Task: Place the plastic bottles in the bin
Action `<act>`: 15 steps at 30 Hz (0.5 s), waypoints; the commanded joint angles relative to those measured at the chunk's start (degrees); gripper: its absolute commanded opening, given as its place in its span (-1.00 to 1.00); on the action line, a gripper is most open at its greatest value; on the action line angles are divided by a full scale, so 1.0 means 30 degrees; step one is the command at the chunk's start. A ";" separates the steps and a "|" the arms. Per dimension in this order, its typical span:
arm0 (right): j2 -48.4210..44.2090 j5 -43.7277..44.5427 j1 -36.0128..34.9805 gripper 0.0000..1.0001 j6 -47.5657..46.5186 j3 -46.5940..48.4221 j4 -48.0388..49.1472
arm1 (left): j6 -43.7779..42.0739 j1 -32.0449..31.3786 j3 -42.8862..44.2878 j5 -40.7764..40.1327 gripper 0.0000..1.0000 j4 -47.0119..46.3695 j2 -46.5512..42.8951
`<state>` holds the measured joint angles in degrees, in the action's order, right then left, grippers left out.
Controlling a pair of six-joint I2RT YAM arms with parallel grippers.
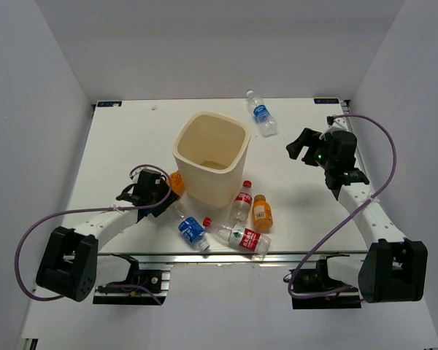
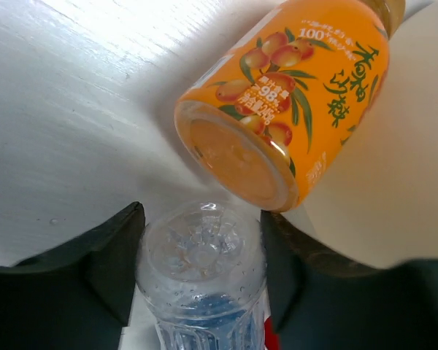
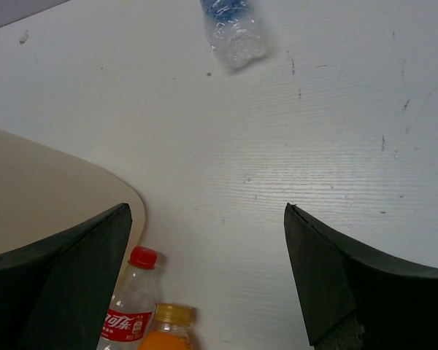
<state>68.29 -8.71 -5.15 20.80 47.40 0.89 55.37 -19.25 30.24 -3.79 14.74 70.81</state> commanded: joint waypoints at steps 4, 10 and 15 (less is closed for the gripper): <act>-0.1377 0.1993 0.0075 0.79 0.0099 -0.0682 0.1228 | -0.0382 -0.0001 0.0379 -0.1604 -0.54 0.2464 -0.2475; -0.1553 0.2142 0.0075 0.79 -0.0047 -0.0740 0.1228 | -0.0968 -0.0030 0.3624 -0.6285 -0.93 0.7880 -0.5665; -0.1904 0.1498 0.0075 0.79 -0.0690 -0.1003 0.1724 | 0.0025 -0.0001 0.8599 -1.2579 -1.00 1.1287 -0.7077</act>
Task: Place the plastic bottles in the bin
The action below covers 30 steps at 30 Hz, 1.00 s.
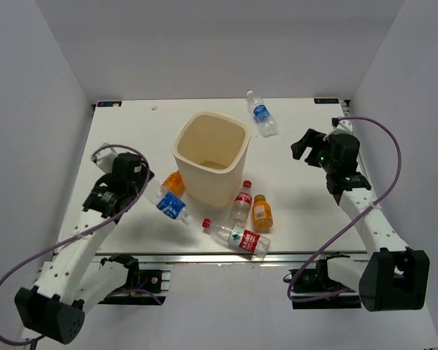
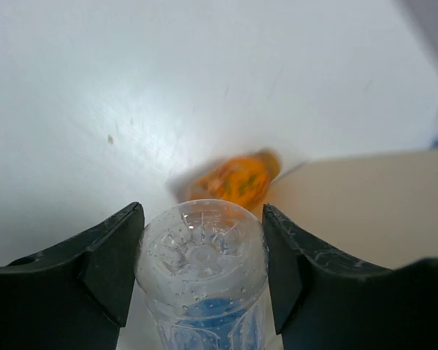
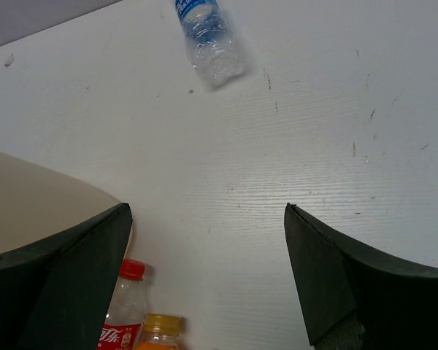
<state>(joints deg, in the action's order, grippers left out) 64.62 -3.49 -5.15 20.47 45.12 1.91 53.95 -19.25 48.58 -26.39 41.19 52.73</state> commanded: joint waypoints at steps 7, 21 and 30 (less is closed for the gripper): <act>-0.0797 -0.1239 0.0075 0.79 -0.2046 0.0339 0.0359 | -0.3563 -0.0001 0.9571 -0.8859 -1.00 -0.0571 0.0261; -0.2378 -0.6364 -0.0158 0.79 -0.5500 -0.0832 0.1472 | -1.3559 -0.1374 1.6622 0.4165 -1.00 -1.1295 0.8642; -0.3876 -0.6635 -0.6303 0.79 -1.0047 -0.1710 0.0534 | -1.4675 -0.2900 1.1851 0.6333 -0.89 -1.3408 0.8616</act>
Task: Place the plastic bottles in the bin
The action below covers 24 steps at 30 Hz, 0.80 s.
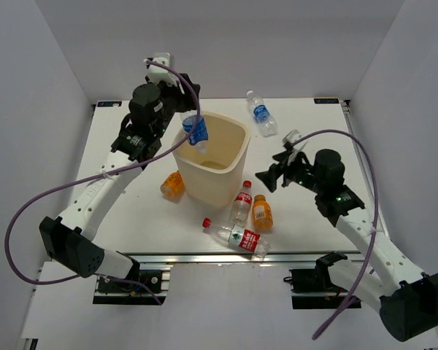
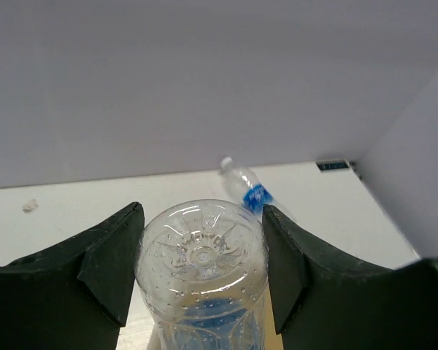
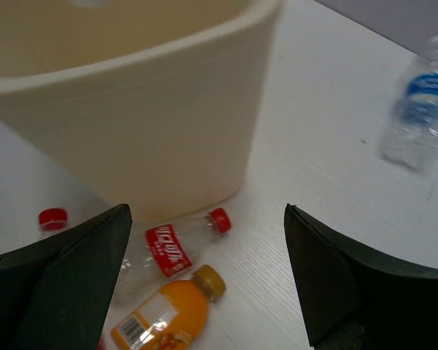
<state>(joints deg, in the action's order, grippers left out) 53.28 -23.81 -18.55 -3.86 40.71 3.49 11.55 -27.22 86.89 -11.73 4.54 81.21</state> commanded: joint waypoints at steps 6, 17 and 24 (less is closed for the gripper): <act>0.0611 0.3716 -0.6236 0.79 -0.1000 -0.0239 -0.1249 | -0.0452 -0.0389 -0.3473 0.1595 0.05 -0.2683 -0.2281; 0.4884 0.7818 -1.3299 0.79 -0.1117 0.0316 -0.6933 | 0.1243 -0.0360 -0.6636 -0.2844 0.96 -0.1748 -0.6734; 0.6353 0.8407 -1.4558 0.79 -0.0473 0.0260 -0.7169 | 0.3208 -0.0155 -0.7281 -0.6897 0.96 0.1475 -0.6943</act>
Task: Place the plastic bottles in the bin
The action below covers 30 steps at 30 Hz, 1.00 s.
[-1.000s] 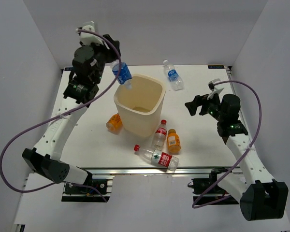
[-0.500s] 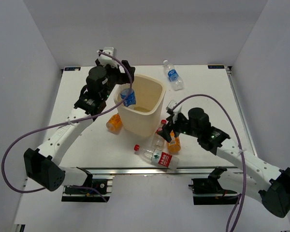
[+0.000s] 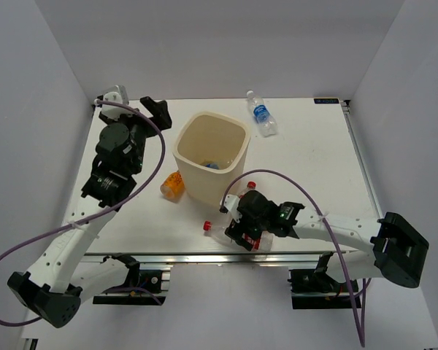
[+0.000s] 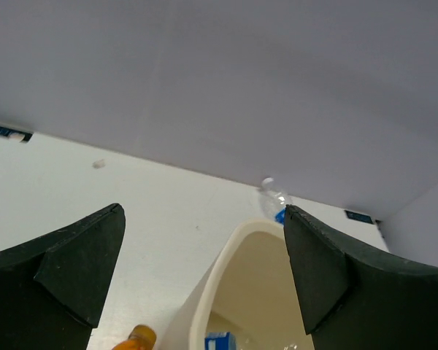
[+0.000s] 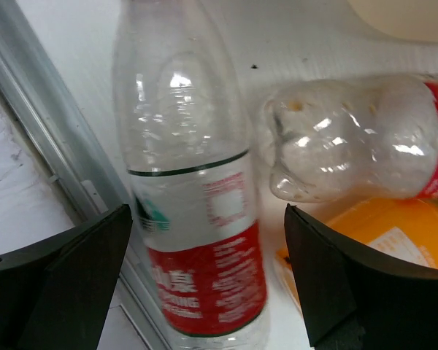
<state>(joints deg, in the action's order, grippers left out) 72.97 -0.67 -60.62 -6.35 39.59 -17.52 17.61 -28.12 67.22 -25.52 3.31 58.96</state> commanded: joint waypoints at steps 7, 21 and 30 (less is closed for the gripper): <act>-0.0534 0.0485 -0.1853 0.79 0.1003 0.0074 0.0770 | 0.3589 0.1520 -0.2219 -0.1806 0.96 0.2409 0.1030; 0.2101 0.0603 -0.2644 0.70 0.0595 0.0306 0.1708 | 0.5059 0.5036 -0.4447 0.0976 0.96 0.2530 0.1440; 0.0260 -0.1445 -0.2996 -0.16 -0.1279 0.1859 0.4021 | 0.5088 0.5593 -0.5033 0.0686 0.96 0.2675 0.1412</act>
<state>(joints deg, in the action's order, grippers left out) 78.00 -1.80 -69.19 -6.90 40.99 -11.86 32.47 -11.97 52.82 -23.33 11.46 63.68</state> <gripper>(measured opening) 0.494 0.982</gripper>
